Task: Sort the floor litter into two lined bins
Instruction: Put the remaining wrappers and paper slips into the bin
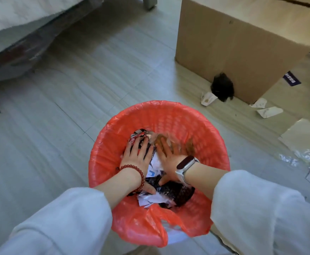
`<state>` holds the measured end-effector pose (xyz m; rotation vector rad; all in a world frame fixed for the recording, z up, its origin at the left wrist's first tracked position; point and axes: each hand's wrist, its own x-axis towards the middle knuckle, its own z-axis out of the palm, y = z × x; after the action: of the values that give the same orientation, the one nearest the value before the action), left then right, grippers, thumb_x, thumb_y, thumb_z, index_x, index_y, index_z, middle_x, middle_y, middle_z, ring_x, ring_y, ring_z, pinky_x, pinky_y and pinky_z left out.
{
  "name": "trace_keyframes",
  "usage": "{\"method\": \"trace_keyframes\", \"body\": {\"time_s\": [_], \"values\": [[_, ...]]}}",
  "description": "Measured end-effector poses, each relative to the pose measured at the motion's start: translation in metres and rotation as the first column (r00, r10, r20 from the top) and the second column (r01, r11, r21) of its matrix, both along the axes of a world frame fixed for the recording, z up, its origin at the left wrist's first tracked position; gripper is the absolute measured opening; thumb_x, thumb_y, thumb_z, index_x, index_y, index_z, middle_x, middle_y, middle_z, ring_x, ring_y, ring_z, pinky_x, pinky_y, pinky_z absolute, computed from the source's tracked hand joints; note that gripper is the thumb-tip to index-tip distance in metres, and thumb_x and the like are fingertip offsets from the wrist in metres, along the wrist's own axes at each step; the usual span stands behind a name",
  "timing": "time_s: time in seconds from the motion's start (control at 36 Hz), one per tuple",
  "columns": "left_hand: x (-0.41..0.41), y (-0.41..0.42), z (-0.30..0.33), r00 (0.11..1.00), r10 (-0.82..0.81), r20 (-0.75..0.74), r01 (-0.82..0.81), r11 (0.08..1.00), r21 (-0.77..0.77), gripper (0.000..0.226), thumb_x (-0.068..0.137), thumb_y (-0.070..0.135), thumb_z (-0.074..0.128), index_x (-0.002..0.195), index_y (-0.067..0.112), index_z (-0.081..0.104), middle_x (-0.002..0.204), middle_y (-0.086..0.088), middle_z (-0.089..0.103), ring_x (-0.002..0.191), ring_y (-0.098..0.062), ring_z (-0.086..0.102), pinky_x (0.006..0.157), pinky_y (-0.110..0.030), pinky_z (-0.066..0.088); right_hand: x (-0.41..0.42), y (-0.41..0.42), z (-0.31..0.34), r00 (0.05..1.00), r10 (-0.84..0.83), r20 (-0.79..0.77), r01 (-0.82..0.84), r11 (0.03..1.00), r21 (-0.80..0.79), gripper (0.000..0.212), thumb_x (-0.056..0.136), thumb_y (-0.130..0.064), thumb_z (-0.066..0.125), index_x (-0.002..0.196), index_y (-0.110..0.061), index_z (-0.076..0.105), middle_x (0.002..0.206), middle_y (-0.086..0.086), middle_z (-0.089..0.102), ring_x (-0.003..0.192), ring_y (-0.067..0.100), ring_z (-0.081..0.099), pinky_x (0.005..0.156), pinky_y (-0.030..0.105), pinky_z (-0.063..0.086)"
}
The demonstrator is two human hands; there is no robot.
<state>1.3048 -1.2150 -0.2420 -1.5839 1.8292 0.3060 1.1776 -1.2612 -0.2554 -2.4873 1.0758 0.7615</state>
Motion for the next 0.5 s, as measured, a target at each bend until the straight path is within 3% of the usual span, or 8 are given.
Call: {"method": "trace_keyframes", "body": {"time_s": [0.08, 0.17, 0.25, 0.39, 0.44, 0.5], "values": [[0.0, 0.001, 0.005, 1.0, -0.006, -0.003, 0.006, 1.0, -0.014, 0.135, 0.056, 0.085, 0.051, 0.145, 0.008, -0.016, 0.152, -0.018, -0.02, 0.139, -0.041, -0.017, 0.112, -0.053, -0.009, 0.001, 0.0, 0.007, 0.999, 0.014, -0.031, -0.013, 1.0, 0.015, 0.124, 0.07, -0.066, 0.061, 0.144, -0.01, -0.02, 0.153, 0.011, -0.025, 0.142, 0.037, -0.011, 0.112, 0.056, -0.003], [0.001, 0.001, 0.011, 0.999, 0.012, -0.05, -0.014, 0.999, -0.032, 0.136, 0.054, 0.083, 0.056, 0.146, 0.009, -0.011, 0.153, -0.017, -0.017, 0.14, -0.039, -0.016, 0.112, -0.05, -0.011, 0.001, -0.003, 0.016, 0.999, -0.019, -0.036, 0.022, 0.994, 0.105, 0.121, 0.073, -0.061, 0.063, 0.143, -0.013, -0.023, 0.152, 0.009, -0.027, 0.142, 0.036, -0.011, 0.114, 0.057, 0.009], [0.003, -0.001, 0.022, 0.988, 0.063, -0.142, -0.07, 0.996, -0.046, 0.131, 0.056, 0.077, 0.062, 0.147, 0.015, -0.009, 0.155, -0.012, -0.015, 0.141, -0.034, -0.015, 0.113, -0.048, -0.011, -0.006, -0.006, 0.036, 0.998, -0.044, 0.033, 0.038, 0.987, 0.156, 0.114, 0.076, -0.052, 0.067, 0.146, -0.014, -0.015, 0.156, 0.009, -0.013, 0.143, 0.036, 0.006, 0.11, 0.051, 0.024], [-0.001, 0.006, 0.046, 0.951, 0.192, -0.242, -0.213, 0.975, -0.062, 0.119, 0.066, 0.066, 0.064, 0.148, 0.02, -0.008, 0.156, -0.005, -0.011, 0.143, -0.03, -0.013, 0.115, -0.045, -0.006, -0.028, -0.003, 0.074, 0.967, 0.058, 0.248, -0.053, 0.998, -0.025, 0.073, 0.085, -0.034, 0.061, 0.143, -0.013, 0.023, 0.145, 0.011, 0.034, 0.134, 0.031, 0.027, 0.107, 0.049, 0.028], [-0.006, 0.011, 0.061, 0.904, 0.282, -0.321, -0.314, 0.948, -0.053, 0.115, 0.069, 0.056, 0.068, 0.148, 0.02, -0.008, 0.156, -0.003, -0.01, 0.143, -0.028, -0.011, 0.115, -0.046, -0.001, -0.039, 0.0, 0.085, 0.9, 0.037, 0.435, -0.02, 0.999, -0.045, 0.053, 0.087, -0.021, 0.056, 0.135, -0.01, 0.037, 0.136, 0.01, 0.045, 0.128, 0.028, 0.035, 0.105, 0.04, 0.032], [-0.014, 0.016, 0.084, 0.837, 0.377, -0.396, -0.421, 0.906, -0.029, 0.109, 0.073, 0.046, 0.07, 0.148, 0.022, -0.006, 0.156, -0.001, -0.01, 0.143, -0.027, -0.011, 0.114, -0.048, 0.0, -0.052, 0.006, 0.101, 0.811, -0.045, 0.584, 0.071, 0.997, -0.022, 0.047, 0.089, -0.014, 0.051, 0.135, -0.008, 0.04, 0.137, 0.011, 0.045, 0.13, 0.028, 0.036, 0.109, 0.031, 0.025]]}}
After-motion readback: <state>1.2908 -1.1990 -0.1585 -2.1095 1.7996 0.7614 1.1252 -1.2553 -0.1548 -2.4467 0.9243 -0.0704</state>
